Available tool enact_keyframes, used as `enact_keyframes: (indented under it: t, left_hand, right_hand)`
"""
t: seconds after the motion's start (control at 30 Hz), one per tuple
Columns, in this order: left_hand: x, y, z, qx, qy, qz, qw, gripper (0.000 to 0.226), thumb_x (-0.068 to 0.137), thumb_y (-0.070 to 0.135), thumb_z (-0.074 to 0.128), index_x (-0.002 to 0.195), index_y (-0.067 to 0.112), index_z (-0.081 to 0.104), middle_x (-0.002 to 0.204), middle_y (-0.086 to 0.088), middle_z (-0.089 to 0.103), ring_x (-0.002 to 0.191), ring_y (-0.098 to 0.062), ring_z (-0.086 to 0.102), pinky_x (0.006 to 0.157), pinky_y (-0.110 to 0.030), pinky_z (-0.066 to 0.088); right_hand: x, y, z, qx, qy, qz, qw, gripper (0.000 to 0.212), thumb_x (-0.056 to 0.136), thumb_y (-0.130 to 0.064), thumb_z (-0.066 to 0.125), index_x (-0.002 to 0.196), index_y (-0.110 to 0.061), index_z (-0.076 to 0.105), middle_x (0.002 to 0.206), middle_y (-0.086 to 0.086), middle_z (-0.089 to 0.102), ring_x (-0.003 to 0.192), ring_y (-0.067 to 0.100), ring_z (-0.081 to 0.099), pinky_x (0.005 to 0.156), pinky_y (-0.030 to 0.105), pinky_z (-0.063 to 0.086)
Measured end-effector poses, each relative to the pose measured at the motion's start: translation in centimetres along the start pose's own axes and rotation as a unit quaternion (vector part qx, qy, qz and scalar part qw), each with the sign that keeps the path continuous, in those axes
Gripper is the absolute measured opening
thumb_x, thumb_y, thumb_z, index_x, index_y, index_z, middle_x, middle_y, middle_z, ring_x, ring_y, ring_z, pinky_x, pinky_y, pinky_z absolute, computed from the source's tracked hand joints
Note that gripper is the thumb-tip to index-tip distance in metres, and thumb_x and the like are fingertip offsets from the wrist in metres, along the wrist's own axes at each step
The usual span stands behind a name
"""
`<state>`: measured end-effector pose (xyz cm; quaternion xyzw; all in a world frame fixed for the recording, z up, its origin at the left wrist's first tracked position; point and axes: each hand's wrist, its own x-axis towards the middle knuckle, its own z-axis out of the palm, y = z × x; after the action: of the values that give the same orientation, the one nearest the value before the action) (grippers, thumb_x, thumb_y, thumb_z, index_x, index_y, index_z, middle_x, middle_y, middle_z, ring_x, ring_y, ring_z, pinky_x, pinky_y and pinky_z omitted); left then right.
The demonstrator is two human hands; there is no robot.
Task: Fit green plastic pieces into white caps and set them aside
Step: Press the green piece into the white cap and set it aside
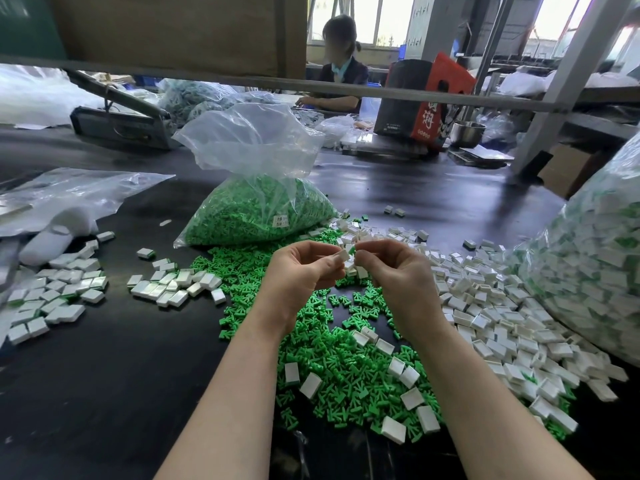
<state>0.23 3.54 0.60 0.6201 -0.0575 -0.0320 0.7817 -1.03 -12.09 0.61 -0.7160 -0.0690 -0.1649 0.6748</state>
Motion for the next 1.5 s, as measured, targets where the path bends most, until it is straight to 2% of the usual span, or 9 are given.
enact_keyframes:
  t: [0.23, 0.63, 0.8, 0.9, 1.0, 1.17, 1.27, 1.4, 1.5]
  left_hand:
    - [0.1, -0.1, -0.2, 0.019, 0.025, 0.015, 0.999, 0.009, 0.080, 0.009, 0.076, 0.088, 0.005, 0.074, 0.077, -0.009, 0.074, 0.069, -0.016, 0.071, 0.062, -0.019, 0.054]
    - [0.1, -0.4, -0.3, 0.084, 0.023, 0.059, 0.994, 0.005, 0.084, 0.004, 0.072, 0.086, 0.008, 0.075, 0.077, -0.008, 0.075, 0.071, -0.016, 0.070, 0.064, -0.018, 0.054]
    - [0.2, -0.3, -0.3, 0.093, 0.005, 0.071, 0.993, 0.005, 0.085, 0.005, 0.072, 0.087, 0.009, 0.074, 0.079, -0.006, 0.075, 0.072, -0.015, 0.071, 0.067, -0.018, 0.054]
    - [0.2, -0.5, -0.2, 0.105, 0.006, 0.070, 0.992, 0.007, 0.084, 0.005, 0.072, 0.086, 0.011, 0.074, 0.079, -0.006, 0.075, 0.076, -0.021, 0.073, 0.071, -0.025, 0.058]
    - [0.4, -0.8, -0.1, 0.147, 0.005, 0.072, 0.987, 0.005, 0.084, 0.005, 0.073, 0.088, 0.009, 0.073, 0.079, -0.010, 0.075, 0.080, -0.028, 0.073, 0.077, -0.033, 0.060]
    - [0.3, -0.8, -0.3, 0.211, -0.015, 0.084, 0.974, 0.006, 0.084, 0.004, 0.074, 0.087, 0.010, 0.072, 0.072, 0.000, 0.074, 0.068, -0.010, 0.071, 0.066, -0.017, 0.054]
    - [0.3, -0.8, -0.4, 0.250, -0.021, 0.097, 0.963, 0.006, 0.086, 0.004, 0.072, 0.085, 0.010, 0.072, 0.068, 0.003, 0.072, 0.063, -0.005, 0.068, 0.062, -0.014, 0.051]
    - [0.2, -0.8, -0.5, 0.288, -0.024, 0.103, 0.952, 0.009, 0.087, 0.004, 0.070, 0.084, 0.012, 0.072, 0.070, 0.004, 0.071, 0.064, -0.003, 0.066, 0.064, -0.015, 0.052]
    - [0.2, -0.8, -0.5, 0.306, -0.025, 0.101, 0.946, 0.009, 0.087, 0.004, 0.070, 0.085, 0.012, 0.072, 0.073, 0.002, 0.072, 0.068, -0.007, 0.068, 0.067, -0.020, 0.056]
  right_hand:
    - [-0.1, -0.4, -0.1, -0.039, -0.017, -0.019, 0.999, 0.010, 0.085, -0.002, 0.071, 0.088, -0.012, 0.074, 0.080, 0.000, 0.074, 0.071, 0.006, 0.068, 0.065, 0.013, 0.051]
    - [0.0, -0.1, -0.1, -0.094, -0.046, -0.033, 0.994, 0.013, 0.084, -0.003, 0.074, 0.085, -0.016, 0.075, 0.080, -0.001, 0.075, 0.073, 0.010, 0.071, 0.066, 0.016, 0.053]
    - [-0.1, 0.1, -0.2, -0.041, -0.031, 0.002, 0.999, 0.006, 0.086, -0.009, 0.073, 0.090, -0.013, 0.074, 0.076, -0.003, 0.075, 0.066, 0.002, 0.068, 0.058, 0.011, 0.049]
    - [-0.1, 0.6, -0.2, -0.085, -0.049, 0.014, 0.995, 0.007, 0.091, -0.014, 0.068, 0.088, -0.012, 0.074, 0.072, -0.001, 0.075, 0.059, 0.003, 0.066, 0.055, 0.014, 0.048]
    - [0.1, 0.8, -0.4, -0.115, -0.052, 0.011, 0.992, 0.008, 0.090, -0.013, 0.068, 0.086, -0.010, 0.074, 0.069, -0.004, 0.073, 0.056, -0.001, 0.063, 0.056, 0.010, 0.046]
    - [0.4, 0.8, -0.8, -0.187, -0.087, -0.008, 0.978, 0.008, 0.089, -0.014, 0.071, 0.082, -0.014, 0.073, 0.072, -0.001, 0.073, 0.060, 0.008, 0.065, 0.059, 0.019, 0.050]
    - [0.5, 0.9, -0.8, -0.219, -0.096, -0.024, 0.971, 0.009, 0.088, -0.014, 0.072, 0.080, -0.012, 0.074, 0.068, -0.002, 0.071, 0.051, 0.001, 0.056, 0.052, 0.015, 0.042]
    - [0.4, 1.1, -1.0, -0.236, -0.108, -0.024, 0.965, 0.008, 0.087, -0.014, 0.073, 0.079, -0.011, 0.073, 0.068, 0.001, 0.071, 0.057, 0.016, 0.061, 0.058, 0.034, 0.051]
    - [0.5, 1.3, -1.1, -0.273, -0.123, -0.046, 0.953, 0.011, 0.086, -0.017, 0.074, 0.076, -0.015, 0.071, 0.063, -0.003, 0.067, 0.050, 0.002, 0.052, 0.051, 0.025, 0.045]
